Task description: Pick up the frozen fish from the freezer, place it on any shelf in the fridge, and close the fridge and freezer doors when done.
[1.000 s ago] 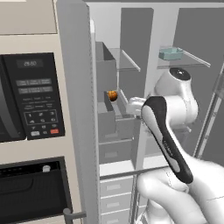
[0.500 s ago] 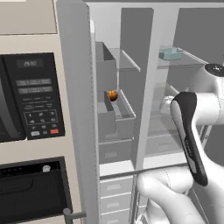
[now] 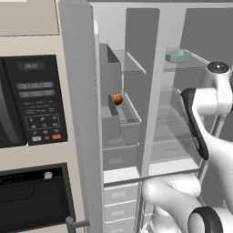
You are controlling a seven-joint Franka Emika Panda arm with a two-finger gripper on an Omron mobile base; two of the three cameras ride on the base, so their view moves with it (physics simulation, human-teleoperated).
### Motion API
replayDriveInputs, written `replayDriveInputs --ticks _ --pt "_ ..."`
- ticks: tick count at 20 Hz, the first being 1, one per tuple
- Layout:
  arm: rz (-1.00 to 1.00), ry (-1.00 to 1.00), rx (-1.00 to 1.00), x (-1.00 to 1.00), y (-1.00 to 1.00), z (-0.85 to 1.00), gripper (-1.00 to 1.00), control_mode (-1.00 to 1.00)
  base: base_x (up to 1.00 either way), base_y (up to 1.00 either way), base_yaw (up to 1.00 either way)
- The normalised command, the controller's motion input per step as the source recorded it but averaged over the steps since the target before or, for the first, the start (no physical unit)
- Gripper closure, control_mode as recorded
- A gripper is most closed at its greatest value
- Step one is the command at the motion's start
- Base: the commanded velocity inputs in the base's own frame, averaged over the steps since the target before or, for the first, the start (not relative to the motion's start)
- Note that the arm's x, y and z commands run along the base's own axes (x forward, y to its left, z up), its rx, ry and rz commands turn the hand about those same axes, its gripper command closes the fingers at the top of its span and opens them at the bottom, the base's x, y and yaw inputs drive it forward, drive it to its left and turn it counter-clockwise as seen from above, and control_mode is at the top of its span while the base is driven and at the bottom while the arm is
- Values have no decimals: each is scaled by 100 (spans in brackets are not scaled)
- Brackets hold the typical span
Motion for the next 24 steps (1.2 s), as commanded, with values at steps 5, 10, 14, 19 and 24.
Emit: replayDriveInputs --ticks 5,10,14,19,24 --pt "12 13 1 78 -54 -26 100 -100 0 0 0" --pt "0 0 0 39 0 -66 100 -100 0 0 0" --pt "0 -1 0 41 0 -55 100 -100 0 0 0" --pt "0 -5 0 42 -1 -26 100 -100 0 0 0" --pt "0 -5 0 49 -23 -1 100 -100 0 0 0"
